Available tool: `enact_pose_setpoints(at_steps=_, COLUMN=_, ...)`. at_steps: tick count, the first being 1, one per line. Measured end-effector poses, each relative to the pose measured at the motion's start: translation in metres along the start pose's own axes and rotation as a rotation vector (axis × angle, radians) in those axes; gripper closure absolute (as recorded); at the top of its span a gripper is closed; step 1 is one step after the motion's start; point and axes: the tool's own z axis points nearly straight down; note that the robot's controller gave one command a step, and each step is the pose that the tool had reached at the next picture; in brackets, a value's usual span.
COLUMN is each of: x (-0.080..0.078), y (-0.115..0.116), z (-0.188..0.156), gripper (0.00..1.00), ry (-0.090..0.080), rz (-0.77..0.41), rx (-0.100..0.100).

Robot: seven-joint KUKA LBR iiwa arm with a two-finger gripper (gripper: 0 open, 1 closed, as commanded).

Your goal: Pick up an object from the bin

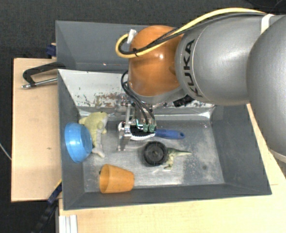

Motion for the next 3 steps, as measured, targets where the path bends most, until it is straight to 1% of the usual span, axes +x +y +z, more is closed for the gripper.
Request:
enact_pose_setpoints(at_steps=1, x=-0.014, y=-0.079, z=0.089, gripper=0.00, ry=-0.002, rz=0.136, rx=0.003)
enact_pose_setpoints(at_steps=2, x=-0.015, y=-0.075, z=0.085, gripper=1.00, ry=-0.008, rz=0.130, rx=-0.002)
enact_pose_setpoints(at_steps=3, x=-0.008, y=-0.073, z=-0.066, gripper=1.00, ry=-0.019, rz=0.126, rx=-0.004)
